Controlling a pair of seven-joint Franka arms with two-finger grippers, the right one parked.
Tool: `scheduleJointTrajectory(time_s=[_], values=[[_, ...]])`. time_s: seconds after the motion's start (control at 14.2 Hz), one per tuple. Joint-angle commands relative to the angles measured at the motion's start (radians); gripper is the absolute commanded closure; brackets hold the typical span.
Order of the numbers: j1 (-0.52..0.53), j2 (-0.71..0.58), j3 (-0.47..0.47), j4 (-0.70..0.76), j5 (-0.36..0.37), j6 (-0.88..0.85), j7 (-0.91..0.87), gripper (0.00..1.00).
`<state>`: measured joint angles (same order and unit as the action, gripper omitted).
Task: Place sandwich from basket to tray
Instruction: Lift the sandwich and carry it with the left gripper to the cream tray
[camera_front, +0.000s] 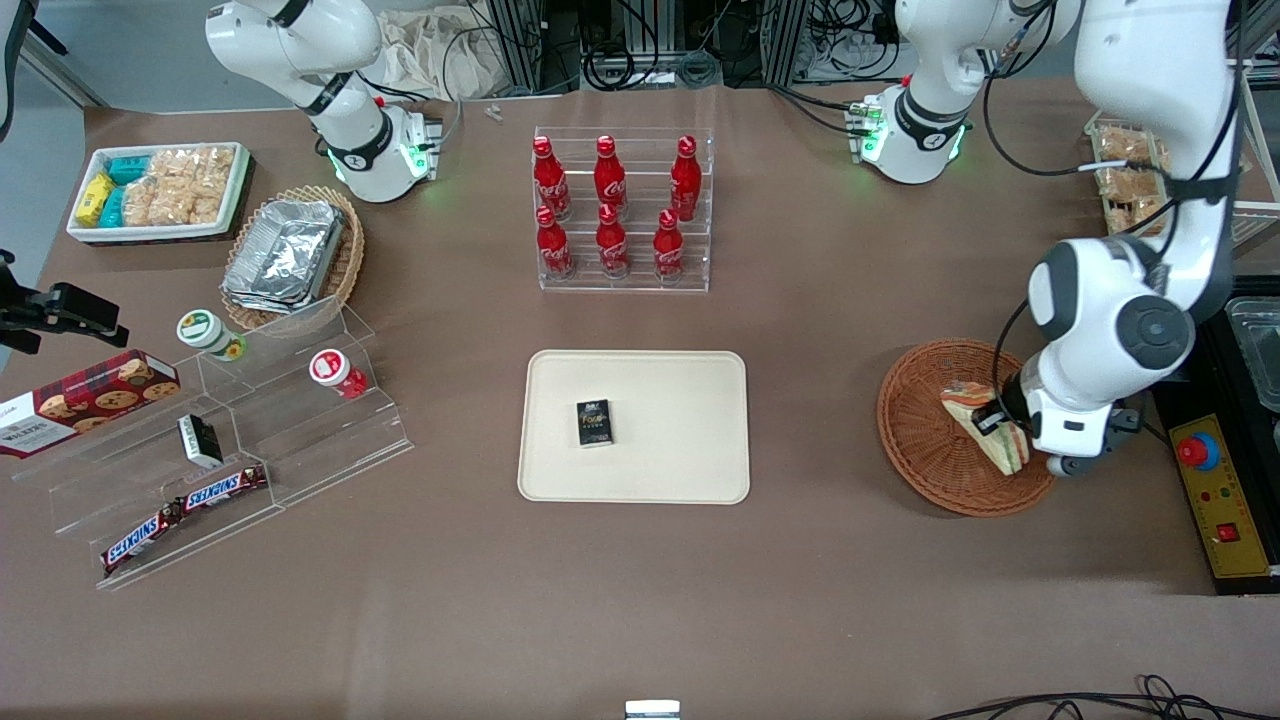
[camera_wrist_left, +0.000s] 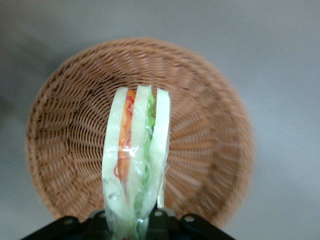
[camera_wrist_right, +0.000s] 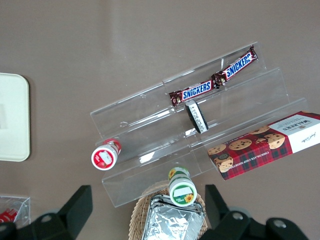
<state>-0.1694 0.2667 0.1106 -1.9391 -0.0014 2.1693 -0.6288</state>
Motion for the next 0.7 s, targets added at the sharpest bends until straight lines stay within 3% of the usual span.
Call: scheduleJointTrajectory(time_s=[0.0,0.21,0.35,0.63], values=[[-0.015,0.015,-0.078,0.27,0.0,-0.286,-0.011,1.0],[-0.034,0.121,-0.217,0.533,0.006,-0.46,-0.015,1.0],[-0.093,0.17,-0.264,0.552,0.003,-0.445,-0.012,1.0],[-0.243,0.322,-0.265,0.548,0.004,-0.318,-0.022,1.0]])
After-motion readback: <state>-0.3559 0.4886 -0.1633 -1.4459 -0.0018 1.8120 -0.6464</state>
